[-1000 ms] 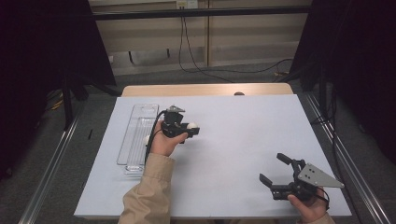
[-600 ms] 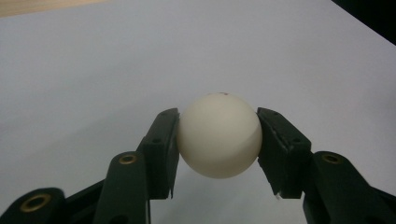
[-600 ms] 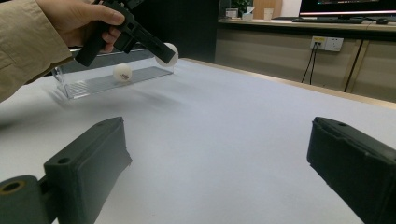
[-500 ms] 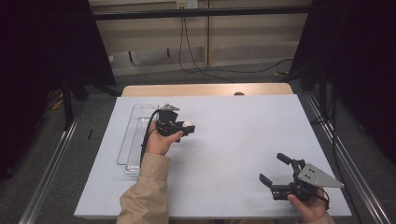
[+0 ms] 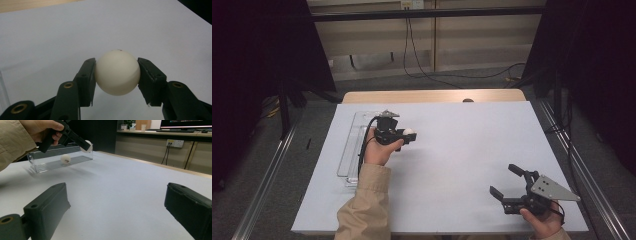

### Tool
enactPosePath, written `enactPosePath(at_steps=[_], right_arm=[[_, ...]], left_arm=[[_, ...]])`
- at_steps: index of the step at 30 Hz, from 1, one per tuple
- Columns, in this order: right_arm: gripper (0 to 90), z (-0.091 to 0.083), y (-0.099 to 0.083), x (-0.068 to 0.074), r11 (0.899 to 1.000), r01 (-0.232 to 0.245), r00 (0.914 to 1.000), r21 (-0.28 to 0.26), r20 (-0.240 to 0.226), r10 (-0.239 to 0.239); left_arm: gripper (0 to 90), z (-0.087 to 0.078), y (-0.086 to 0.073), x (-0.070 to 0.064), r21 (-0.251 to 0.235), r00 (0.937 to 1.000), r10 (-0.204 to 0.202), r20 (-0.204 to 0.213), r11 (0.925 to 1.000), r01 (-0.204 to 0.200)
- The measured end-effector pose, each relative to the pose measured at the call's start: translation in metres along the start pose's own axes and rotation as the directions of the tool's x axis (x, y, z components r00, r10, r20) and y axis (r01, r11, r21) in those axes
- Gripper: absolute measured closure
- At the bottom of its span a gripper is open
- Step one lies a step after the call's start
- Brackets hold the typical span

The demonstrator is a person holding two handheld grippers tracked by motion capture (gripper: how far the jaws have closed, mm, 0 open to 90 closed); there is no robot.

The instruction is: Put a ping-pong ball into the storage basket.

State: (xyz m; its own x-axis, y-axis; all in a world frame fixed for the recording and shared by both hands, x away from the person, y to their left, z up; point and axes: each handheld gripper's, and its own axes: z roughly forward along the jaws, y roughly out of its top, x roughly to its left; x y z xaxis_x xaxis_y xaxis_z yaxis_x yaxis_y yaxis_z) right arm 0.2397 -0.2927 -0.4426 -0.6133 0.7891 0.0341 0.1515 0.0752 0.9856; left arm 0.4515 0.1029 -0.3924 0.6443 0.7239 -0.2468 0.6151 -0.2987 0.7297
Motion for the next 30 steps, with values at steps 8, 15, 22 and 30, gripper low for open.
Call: enactPosePath(at_steps=[8,15,22,30], right_arm=[[4.3,0.0,0.0,0.0,1.0,-0.001,1.0,-0.001,-0.001,0.001],[4.3,0.0,0.0,0.0,1.0,0.0,1.0,-0.002,-0.001,0.0],[4.3,0.0,0.0,0.0,1.0,-0.002,1.0,0.0,0.0,0.002],[4.3,0.0,0.0,0.0,1.0,-0.001,1.0,0.0,-0.001,0.001]], left_arm=[[50.9,-0.008,0.001,0.005,-0.01,0.9998,-0.011,-0.017,0.9999,0.011],[50.9,-0.012,0.0,0.009,-0.013,0.9994,-0.015,-0.031,0.9998,0.015],[50.9,-0.017,0.0,0.012,-0.018,0.9991,-0.015,-0.041,0.9997,0.014],[50.9,-0.023,0.0,0.016,-0.03,0.9985,-0.034,-0.043,0.999,0.032]])
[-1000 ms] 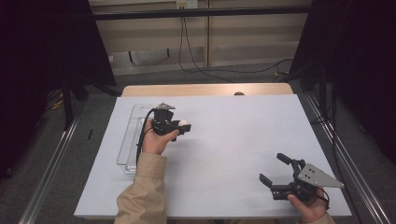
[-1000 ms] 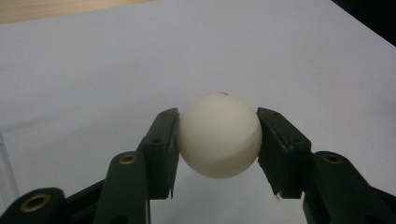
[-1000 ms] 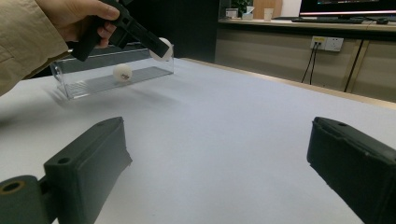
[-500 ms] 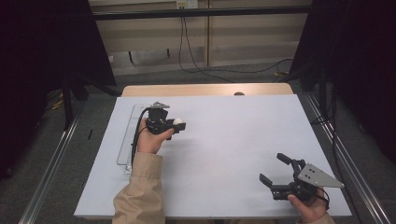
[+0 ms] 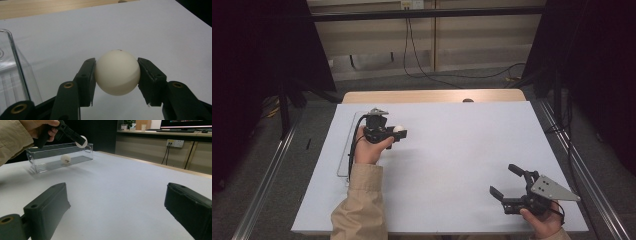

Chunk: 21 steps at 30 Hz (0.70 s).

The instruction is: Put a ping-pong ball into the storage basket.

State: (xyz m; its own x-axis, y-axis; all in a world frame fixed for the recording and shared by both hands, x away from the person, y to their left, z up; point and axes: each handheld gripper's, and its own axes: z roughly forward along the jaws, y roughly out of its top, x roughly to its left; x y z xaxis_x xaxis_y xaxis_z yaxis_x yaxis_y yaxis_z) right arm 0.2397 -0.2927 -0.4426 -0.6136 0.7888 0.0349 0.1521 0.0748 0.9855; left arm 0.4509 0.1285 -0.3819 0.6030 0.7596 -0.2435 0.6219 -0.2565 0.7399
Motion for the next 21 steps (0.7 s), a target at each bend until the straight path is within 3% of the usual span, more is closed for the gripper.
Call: enactPosePath(at_steps=[21], right_arm=[[4.3,0.0,0.0,0.0,1.0,0.001,1.0,0.001,-0.002,-0.001]], left_arm=[[50.9,-0.011,-0.003,0.014,-0.016,0.9988,-0.023,-0.042,0.9996,0.022]])
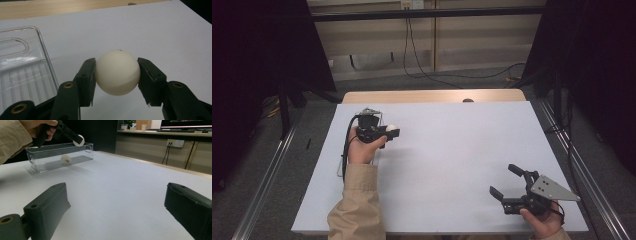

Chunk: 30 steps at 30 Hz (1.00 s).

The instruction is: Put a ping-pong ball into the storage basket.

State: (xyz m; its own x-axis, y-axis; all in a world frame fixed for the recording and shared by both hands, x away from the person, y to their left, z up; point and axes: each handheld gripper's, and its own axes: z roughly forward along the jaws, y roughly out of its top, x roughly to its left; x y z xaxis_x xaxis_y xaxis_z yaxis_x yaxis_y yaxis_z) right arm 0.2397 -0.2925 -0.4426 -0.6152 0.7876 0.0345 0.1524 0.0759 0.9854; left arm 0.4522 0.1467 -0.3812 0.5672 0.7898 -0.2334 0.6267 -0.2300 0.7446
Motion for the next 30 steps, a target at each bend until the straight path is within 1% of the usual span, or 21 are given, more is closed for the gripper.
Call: enactPosePath(at_steps=[5,16,22,30], right_arm=[[4.4,0.0,0.0,0.0,1.0,0.0,1.0,0.0,0.0,0.0],[4.3,0.0,0.0,0.0,1.0,0.0,1.0,0.001,0.0,0.0],[4.3,0.0,0.0,0.0,1.0,0.0,1.0,0.002,0.0,0.0],[4.3,0.0,0.0,0.0,1.0,-0.002,1.0,0.002,0.0,0.002]], left_arm=[[50.9,-0.002,0.0,0.001,-0.008,0.9999,-0.002,-0.01,1.0,0.002],[50.9,-0.006,-0.001,0.006,-0.006,0.999,0.008,-0.043,1.0,-0.008],[50.9,-0.01,-0.002,0.009,-0.017,0.9988,-0.004,-0.049,0.9999,0.003],[50.9,-0.012,-0.002,0.011,-0.02,0.9986,-0.005,-0.052,0.9998,0.004]])
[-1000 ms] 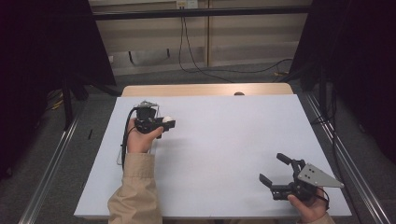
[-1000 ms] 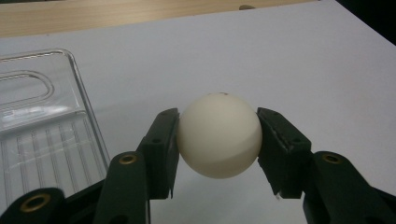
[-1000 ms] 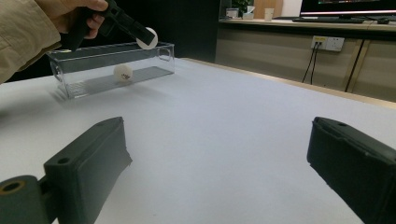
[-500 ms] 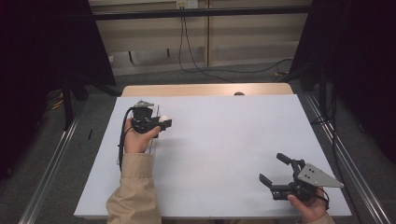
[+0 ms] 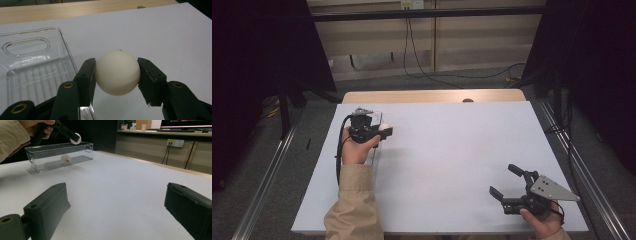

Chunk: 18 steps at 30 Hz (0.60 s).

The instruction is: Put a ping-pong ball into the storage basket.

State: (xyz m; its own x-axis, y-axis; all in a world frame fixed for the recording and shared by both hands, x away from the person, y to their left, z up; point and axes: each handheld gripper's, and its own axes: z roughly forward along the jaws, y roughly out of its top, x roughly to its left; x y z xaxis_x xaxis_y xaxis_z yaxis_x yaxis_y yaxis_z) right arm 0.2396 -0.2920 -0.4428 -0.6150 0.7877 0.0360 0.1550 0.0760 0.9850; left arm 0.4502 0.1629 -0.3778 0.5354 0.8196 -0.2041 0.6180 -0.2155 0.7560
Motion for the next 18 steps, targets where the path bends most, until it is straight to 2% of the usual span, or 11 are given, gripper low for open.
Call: enactPosePath(at_steps=[18], right_arm=[[4.3,0.0002,0.0,-0.0001,1.0,0.002,1.0,0.0,-0.001,-0.002]], left_arm=[[50.9,-0.0032,-0.0035,0.0062,0.002,0.9997,-0.005,-0.023,1.0,0.005]])
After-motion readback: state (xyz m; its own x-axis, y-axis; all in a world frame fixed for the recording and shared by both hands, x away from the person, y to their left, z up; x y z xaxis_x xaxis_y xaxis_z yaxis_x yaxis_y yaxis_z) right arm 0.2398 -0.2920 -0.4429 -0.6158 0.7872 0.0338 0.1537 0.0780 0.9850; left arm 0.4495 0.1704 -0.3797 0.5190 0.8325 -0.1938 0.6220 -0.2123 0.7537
